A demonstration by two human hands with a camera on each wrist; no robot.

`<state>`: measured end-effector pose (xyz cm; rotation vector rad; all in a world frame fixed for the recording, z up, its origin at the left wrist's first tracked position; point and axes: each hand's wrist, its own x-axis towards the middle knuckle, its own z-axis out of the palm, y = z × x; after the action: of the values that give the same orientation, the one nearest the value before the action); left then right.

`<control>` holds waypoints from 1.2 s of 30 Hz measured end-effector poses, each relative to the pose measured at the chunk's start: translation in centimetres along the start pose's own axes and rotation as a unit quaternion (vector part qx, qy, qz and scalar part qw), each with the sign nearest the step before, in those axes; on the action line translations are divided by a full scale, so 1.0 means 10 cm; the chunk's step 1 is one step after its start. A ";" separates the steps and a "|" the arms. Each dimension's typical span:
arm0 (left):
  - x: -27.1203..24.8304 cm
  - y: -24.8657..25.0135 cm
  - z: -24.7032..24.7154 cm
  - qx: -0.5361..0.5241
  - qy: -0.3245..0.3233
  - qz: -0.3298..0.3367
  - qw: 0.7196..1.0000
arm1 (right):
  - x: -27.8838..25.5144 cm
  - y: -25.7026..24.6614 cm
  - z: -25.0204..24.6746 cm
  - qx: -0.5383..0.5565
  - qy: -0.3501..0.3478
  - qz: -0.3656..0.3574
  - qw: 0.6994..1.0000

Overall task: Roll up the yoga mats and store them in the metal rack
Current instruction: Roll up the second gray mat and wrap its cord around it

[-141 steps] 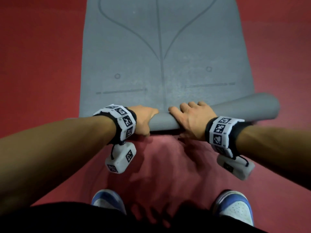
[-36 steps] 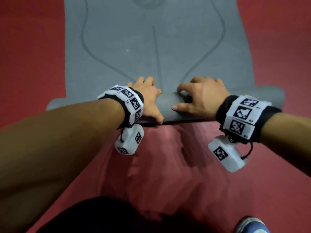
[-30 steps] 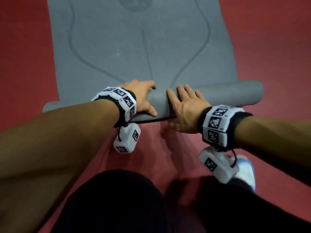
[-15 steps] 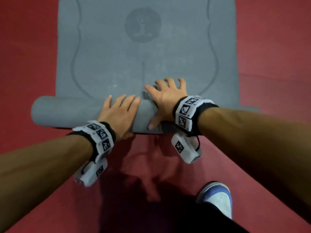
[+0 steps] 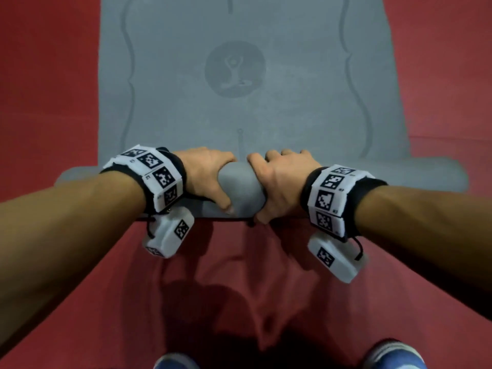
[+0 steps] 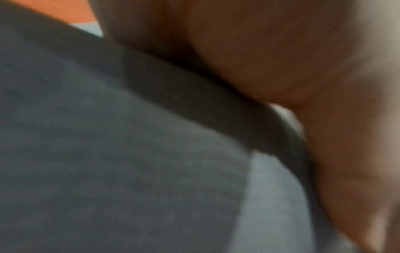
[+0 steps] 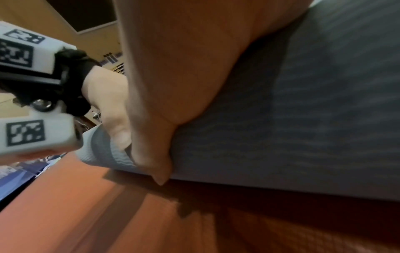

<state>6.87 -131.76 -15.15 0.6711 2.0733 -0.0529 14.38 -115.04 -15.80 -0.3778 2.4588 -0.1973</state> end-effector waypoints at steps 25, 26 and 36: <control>-0.51 -0.10 0.37 0.033 0.063 -0.074 0.995 | -0.12 -0.03 -0.09 0.022 -0.073 -0.031 0.997; -0.52 -0.08 0.40 0.035 0.073 -0.078 0.994 | -0.11 -0.03 -0.09 0.018 -0.074 -0.035 0.996; -0.61 -0.04 0.57 0.039 0.120 -0.123 0.984 | 0.01 -0.06 -0.19 -0.012 -0.073 -0.064 0.995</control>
<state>13.63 -136.44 -13.68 0.4831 2.3900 -0.2041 13.31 -115.58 -14.23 -0.5425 2.2965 -0.1869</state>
